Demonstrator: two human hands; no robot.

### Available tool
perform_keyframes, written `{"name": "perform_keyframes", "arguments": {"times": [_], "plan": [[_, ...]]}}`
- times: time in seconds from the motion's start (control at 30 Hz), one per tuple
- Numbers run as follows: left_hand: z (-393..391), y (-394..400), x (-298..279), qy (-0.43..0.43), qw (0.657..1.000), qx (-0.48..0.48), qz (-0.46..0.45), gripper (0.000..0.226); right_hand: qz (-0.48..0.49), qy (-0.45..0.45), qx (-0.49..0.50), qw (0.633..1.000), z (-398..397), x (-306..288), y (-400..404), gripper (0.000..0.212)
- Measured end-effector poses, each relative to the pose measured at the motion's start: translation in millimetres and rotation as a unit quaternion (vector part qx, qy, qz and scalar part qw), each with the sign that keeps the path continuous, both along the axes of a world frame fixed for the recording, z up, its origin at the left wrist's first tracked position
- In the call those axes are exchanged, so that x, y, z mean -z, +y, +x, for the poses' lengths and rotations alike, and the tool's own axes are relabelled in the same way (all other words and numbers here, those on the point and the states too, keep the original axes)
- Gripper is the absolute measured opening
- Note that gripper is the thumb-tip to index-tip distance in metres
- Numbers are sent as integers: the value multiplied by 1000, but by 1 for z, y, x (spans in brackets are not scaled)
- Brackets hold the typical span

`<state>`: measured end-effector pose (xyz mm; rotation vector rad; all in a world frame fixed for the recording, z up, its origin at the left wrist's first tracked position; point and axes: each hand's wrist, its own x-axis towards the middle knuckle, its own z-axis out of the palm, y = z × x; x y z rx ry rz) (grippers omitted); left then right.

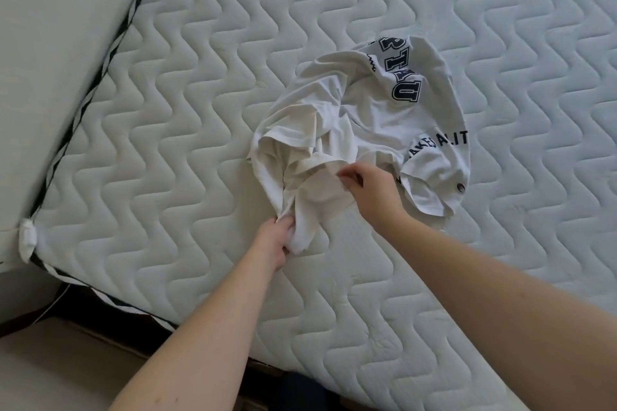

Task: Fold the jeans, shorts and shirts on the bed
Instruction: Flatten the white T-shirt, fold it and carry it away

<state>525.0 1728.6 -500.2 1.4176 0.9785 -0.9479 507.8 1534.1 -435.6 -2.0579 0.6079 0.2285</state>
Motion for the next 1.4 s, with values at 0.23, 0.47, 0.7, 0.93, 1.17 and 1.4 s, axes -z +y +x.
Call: {"name": "perform_keyframes", "arguments": {"times": [0.23, 0.47, 0.7, 0.93, 1.17, 1.4], "plan": [[-35, -6, -55, -105, 981, 163, 21, 32, 50, 66, 61, 995, -62, -19, -19, 40], [-93, -2, -94, -185, 933, 284, 121, 32, -35, 67, 99, 992, -148, -53, -47, 8], [-123, 6, -118, -242, 905, 326, 127, 16, -103, 40, 203, 973, -216, -87, -92, 13], [-158, -9, -128, -229, 909, 318, 145, 33, -117, 37, 205, 971, -287, -101, -110, 16], [-190, -8, -133, -219, 936, 200, 188, 25, -152, 45, 324, 933, -357, -116, -142, 18], [-218, 11, -137, -233, 914, 197, 268, 29, -97, 51, 417, 902, -420, -130, -178, 18]]}}
